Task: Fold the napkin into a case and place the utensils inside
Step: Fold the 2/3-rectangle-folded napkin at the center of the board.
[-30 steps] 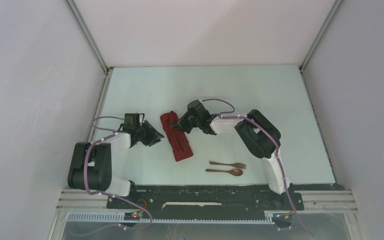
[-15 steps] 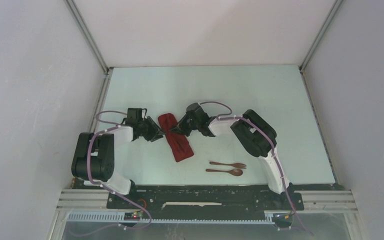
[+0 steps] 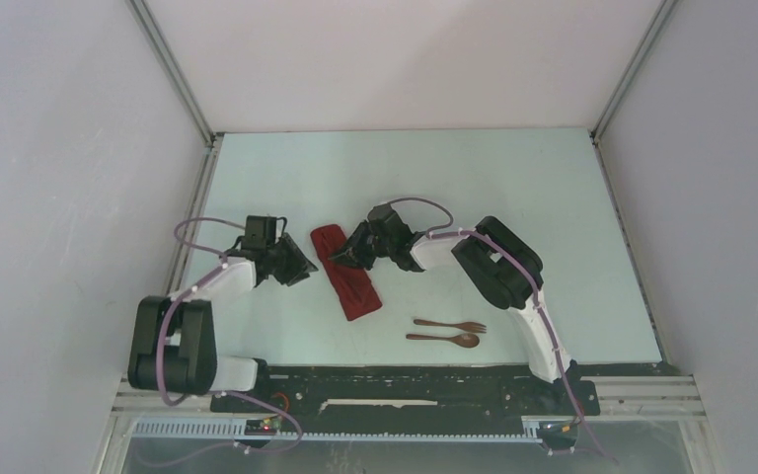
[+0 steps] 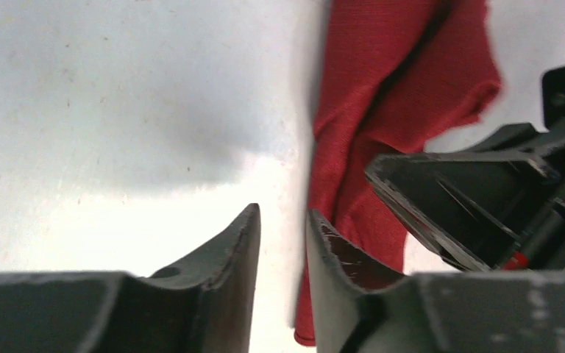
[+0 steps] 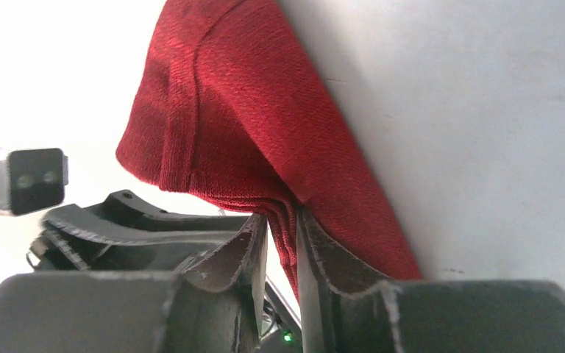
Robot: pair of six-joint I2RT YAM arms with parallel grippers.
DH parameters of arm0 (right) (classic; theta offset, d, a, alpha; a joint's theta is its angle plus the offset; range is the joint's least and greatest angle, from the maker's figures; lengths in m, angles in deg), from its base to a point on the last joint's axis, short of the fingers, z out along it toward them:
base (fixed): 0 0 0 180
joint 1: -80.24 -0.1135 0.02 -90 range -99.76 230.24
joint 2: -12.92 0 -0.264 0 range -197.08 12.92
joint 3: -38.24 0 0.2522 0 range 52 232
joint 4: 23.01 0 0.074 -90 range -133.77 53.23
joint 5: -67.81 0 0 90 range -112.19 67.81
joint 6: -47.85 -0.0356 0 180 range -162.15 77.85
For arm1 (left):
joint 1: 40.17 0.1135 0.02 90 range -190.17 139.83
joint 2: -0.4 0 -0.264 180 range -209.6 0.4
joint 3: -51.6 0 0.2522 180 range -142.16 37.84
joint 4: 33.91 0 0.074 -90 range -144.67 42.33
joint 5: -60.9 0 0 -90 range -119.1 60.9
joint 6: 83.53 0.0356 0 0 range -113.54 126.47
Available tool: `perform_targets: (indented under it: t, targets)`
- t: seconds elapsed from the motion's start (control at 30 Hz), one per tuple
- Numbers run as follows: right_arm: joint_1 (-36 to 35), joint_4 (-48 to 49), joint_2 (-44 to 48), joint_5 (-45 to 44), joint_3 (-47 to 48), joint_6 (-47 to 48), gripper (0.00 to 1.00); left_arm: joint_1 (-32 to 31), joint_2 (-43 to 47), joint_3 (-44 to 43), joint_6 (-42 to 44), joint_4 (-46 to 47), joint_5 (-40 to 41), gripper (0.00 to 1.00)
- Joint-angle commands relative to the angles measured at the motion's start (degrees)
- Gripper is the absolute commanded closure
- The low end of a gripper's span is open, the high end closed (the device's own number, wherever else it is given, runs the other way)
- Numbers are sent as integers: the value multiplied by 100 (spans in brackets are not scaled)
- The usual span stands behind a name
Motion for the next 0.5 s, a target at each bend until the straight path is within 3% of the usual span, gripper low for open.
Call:
perform_targets:
  t: [0.0,0.1,0.47]
  targets:
    - [-41,368,-55,370,-4,782,70,60,896,-139,169,-518,128,58]
    - [-37,439,-94,463,-2,1008,67,69,935,-503,309,-565,-112,49]
    - [-77,684,249,561,9,1876,57,16,-495,-2233,879,-1591,-40,44]
